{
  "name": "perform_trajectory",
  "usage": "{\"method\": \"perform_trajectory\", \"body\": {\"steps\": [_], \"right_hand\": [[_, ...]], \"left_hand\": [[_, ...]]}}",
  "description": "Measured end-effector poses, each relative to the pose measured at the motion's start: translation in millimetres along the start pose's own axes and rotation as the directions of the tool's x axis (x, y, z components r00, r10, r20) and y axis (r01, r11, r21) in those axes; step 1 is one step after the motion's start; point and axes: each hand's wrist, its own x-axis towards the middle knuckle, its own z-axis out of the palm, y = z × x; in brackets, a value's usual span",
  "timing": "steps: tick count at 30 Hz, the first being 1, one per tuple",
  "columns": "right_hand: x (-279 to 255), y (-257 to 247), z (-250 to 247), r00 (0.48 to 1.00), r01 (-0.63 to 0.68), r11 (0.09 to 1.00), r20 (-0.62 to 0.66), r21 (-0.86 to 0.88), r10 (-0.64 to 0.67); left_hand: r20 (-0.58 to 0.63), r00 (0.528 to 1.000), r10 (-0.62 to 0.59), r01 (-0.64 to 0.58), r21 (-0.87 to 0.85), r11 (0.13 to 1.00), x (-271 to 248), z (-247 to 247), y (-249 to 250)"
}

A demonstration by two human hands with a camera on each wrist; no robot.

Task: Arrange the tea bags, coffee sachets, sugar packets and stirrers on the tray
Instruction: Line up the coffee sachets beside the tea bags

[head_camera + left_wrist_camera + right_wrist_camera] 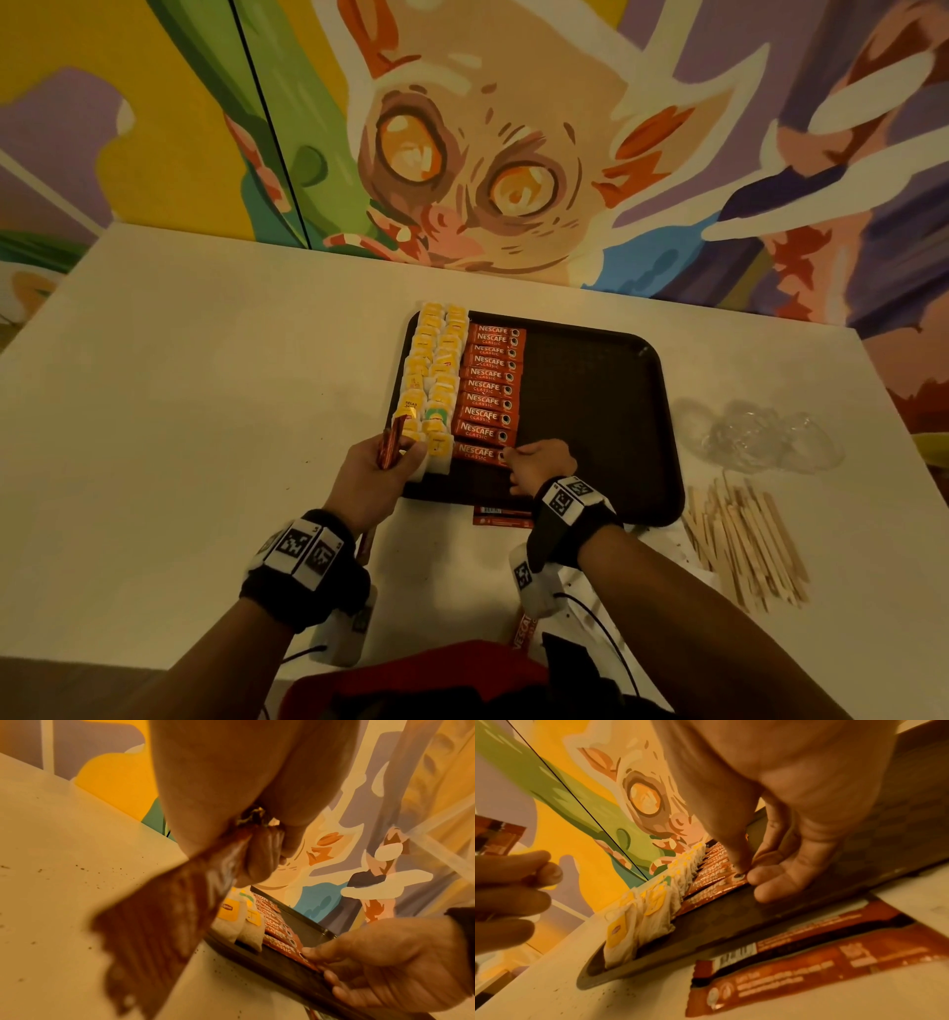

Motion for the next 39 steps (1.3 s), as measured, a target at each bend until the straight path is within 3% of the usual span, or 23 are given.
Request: {"method": "perform_trajectory", "body": {"steps": [7, 22, 28, 35, 39], "right_hand": [[8.6, -5.6, 5.8, 0.994, -0.104, 0.994, -0.030, 0.043, 0.105], [10.8, -9.2, 1.0, 0.993, -0.116, 0.992, -0.020, 0.039, 0.117], [9.2, -10.8, -0.7, 0.998, -0.062, 0.997, -0.020, 0.046, 0.063], [5.0, -8.2, -4.6, 1.000, 0.001, 1.000, -0.028, -0.006, -0.001], [-6.4, -6.1, -1.2, 0.975, 0.213, 0.977, -0.062, -0.008, -0.213]], "left_hand": [[-0.007, 1.000, 0.009, -0.009, 0.019, 1.000, 0.8, -0.7, -1.8], [-0.005, 0.998, 0.065, -0.065, 0.026, 0.998, 9.8, -1.5, -17.9], [0.004, 0.999, 0.033, -0.033, 0.003, 0.999, 17.7, -1.6, -26.6], [0.116, 0.992, -0.052, 0.061, -0.076, 0.995, 22.8, -2.2, -32.9], [0.155, 0.987, -0.036, 0.043, -0.046, 0.998, 23.6, 0.9, -33.3]]}}
